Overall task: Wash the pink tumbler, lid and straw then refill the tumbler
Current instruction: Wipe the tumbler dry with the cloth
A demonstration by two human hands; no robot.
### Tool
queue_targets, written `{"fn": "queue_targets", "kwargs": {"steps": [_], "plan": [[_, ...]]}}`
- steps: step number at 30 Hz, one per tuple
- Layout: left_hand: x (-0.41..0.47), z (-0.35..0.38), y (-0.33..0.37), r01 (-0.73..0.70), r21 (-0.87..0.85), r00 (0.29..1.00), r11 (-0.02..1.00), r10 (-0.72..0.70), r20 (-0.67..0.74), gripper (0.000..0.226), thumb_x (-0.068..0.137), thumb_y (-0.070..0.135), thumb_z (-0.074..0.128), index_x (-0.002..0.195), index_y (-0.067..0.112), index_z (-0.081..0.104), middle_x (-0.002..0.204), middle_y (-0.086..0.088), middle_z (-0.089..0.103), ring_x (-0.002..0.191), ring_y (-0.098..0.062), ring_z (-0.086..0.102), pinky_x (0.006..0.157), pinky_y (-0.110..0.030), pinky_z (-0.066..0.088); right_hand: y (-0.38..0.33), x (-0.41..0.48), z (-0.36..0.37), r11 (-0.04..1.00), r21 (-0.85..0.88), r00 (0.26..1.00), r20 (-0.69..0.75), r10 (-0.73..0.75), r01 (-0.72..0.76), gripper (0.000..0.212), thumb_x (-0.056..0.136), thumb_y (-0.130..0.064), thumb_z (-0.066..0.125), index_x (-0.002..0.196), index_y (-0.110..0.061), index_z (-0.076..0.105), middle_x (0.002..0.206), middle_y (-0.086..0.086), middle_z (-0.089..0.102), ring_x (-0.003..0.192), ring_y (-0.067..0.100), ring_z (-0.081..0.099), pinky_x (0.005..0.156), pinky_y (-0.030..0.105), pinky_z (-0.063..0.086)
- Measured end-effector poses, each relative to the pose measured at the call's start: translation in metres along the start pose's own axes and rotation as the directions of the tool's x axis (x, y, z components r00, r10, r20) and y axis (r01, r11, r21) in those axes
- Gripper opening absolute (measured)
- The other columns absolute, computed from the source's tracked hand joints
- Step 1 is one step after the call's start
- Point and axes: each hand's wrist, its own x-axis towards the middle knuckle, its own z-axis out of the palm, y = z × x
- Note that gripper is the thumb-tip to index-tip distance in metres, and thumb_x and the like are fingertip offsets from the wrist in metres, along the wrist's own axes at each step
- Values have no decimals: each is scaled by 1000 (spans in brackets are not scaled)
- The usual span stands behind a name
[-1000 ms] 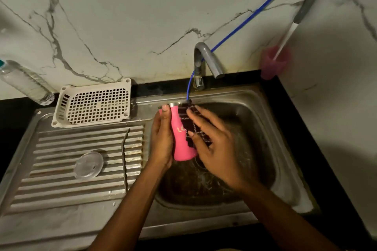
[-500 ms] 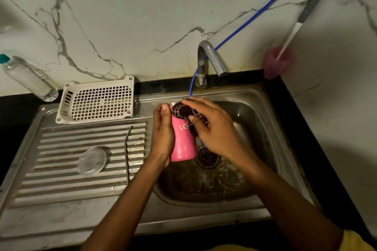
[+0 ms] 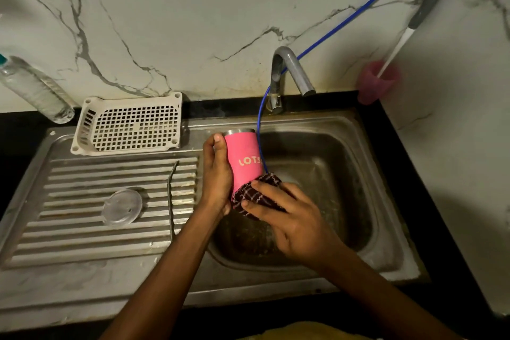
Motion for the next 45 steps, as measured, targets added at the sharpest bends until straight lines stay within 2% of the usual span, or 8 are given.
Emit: {"fn": "queue_targets", "kwargs": {"steps": [7,15,21,26,37,40,42,45], "plan": [[-3,8,12,20,-161,999,987,-14,37,57,94,57,44,132,14,46,103,-10,67,87,-23,68,73,-42,59,15,74,-29,985,86,975,-152,162,-151,42,94,-10,50,132,-18,66,139,7,59,118,25,58,103,36,48],[0,-10,6,43,-205,999,978,-42,6,83,81,76,59,135,13,51,109,-20,62,96,-33,60,86,-55,51,-6,66,-22,924,281,935,-169,313,-258,53,92,-2,61,140,-24,59,140,-2,55,123,4,54,102,16,44],[6,-13,-1,188,-226,982,956,-185,35,103,68,90,60,134,11,51,117,-22,58,98,-39,58,84,-56,51,-26,-7,-1,909,363,954,-131,269,-207,53,86,-3,62,135,-25,64,141,1,53,124,19,58,98,36,54],[3,-11,-1,246,-265,969,932,-229,96,114,65,90,63,140,4,48,118,-24,56,96,-37,59,84,-50,52,-18,19,-10,861,437,909,-187,371,-262,54,87,5,61,134,-21,64,136,0,57,124,7,56,103,23,47],[-3,-15,9,263,-263,956,928,-214,198,102,72,85,58,137,7,57,115,-26,64,87,-31,68,79,-46,59,9,84,-16,703,598,782,-194,592,-384,44,94,-7,63,134,-24,63,128,-2,65,118,5,60,104,26,48],[-2,-16,6,159,-49,986,986,-155,66,68,82,82,50,100,21,74,97,-23,69,84,-31,67,86,-58,54,-1,67,-7,727,590,771,-259,582,-351,45,91,-9,67,133,-24,64,121,-3,63,111,4,62,96,18,48],[-3,-13,3,49,64,998,997,-47,-35,46,99,65,43,77,35,71,76,-4,68,74,-21,64,80,-49,54,-3,60,-1,732,581,754,-284,592,-356,44,90,-14,68,133,-24,64,119,-2,60,108,7,63,94,22,52],[-6,-5,4,-24,95,999,995,27,-31,35,106,50,37,98,36,68,89,2,69,80,-8,65,82,-34,52,-6,58,2,730,572,740,-290,607,-374,45,88,-16,68,132,-27,65,119,-2,58,106,6,62,94,30,55]]}}
